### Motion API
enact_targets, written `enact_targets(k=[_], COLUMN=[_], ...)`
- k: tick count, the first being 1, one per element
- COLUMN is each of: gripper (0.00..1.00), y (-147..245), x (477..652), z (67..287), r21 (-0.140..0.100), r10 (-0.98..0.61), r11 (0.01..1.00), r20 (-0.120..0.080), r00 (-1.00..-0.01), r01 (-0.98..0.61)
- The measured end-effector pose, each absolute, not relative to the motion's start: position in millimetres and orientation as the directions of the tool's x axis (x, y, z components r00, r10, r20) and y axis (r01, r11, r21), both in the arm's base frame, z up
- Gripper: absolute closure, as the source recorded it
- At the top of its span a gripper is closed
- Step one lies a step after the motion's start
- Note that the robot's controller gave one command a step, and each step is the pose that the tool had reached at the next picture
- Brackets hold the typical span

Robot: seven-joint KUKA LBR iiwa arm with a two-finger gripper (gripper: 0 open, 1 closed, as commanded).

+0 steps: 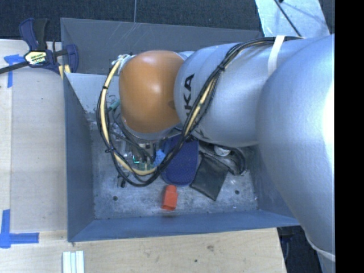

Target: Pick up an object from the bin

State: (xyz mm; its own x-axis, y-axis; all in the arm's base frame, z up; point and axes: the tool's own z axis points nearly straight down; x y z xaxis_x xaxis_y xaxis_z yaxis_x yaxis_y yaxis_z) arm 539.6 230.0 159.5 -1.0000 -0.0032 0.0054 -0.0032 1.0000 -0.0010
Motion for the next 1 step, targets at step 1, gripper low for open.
enact_targets(k=[1], gripper=[0.00], y=[168.0], x=[572.0], z=[67.1], r21=[-0.002], r10=[-0.235], r11=[0.972], r20=[0.002], r00=[-0.972], r01=[-0.235])
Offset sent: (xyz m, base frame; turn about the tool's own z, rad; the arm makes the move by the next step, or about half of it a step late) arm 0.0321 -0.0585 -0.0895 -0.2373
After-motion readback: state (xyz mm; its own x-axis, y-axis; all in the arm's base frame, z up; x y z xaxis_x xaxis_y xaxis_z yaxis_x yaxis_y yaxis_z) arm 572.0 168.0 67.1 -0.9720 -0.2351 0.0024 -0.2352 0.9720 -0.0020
